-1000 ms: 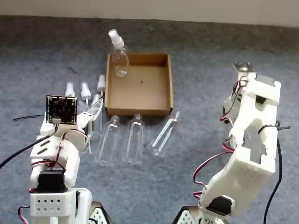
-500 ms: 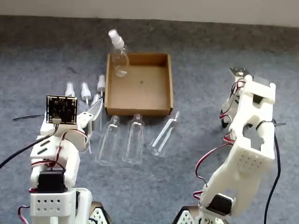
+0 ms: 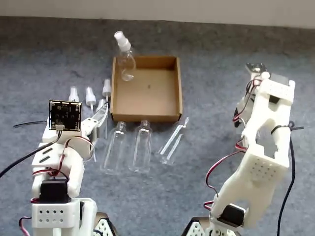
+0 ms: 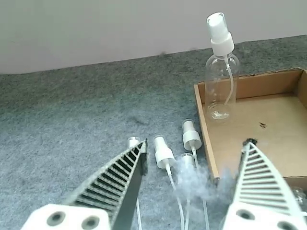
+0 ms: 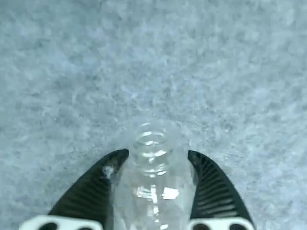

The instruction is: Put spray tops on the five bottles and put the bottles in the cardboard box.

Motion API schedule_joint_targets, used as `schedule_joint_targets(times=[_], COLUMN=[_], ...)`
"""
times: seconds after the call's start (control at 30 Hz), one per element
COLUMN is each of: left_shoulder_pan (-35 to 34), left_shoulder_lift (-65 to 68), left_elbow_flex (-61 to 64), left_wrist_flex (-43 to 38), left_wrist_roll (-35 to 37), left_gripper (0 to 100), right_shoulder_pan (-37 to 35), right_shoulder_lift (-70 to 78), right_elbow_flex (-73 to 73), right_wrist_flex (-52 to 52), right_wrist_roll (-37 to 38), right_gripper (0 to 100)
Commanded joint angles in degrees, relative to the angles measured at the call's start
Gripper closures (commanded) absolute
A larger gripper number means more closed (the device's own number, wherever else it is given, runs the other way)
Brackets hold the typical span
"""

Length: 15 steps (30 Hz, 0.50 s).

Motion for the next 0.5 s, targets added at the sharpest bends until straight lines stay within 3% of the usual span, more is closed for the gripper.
schedule_joint_targets(times=[0.0,0.13,0.3,0.47], left_shoulder_pan=[0.2,-3.6,-7.2,-12.0], left_shoulder_lift=[0.0,2.5,18.8,37.9], left_elbow_flex=[-0.8,-5.3,-18.8,-37.7], left_wrist_flex=[-0.8,2.5,12.1,24.6], left_wrist_roll=[-0.4,-0.3,-0.4,-3.5], left_gripper=[72,72,72,72], right_shoulder_pan=[0.1,0.2,0.0,-1.8], right_shoulder_lift=[-1.2,-1.2,-2.9,-13.5], right_elbow_flex=[-12.1,-23.4,-33.0,-22.0], right_wrist_flex=[7.5,14.5,17.7,17.7], right_wrist_roll=[0.4,-1.9,-5.2,-5.7], right_gripper=[99.6,99.5,99.5,99.5])
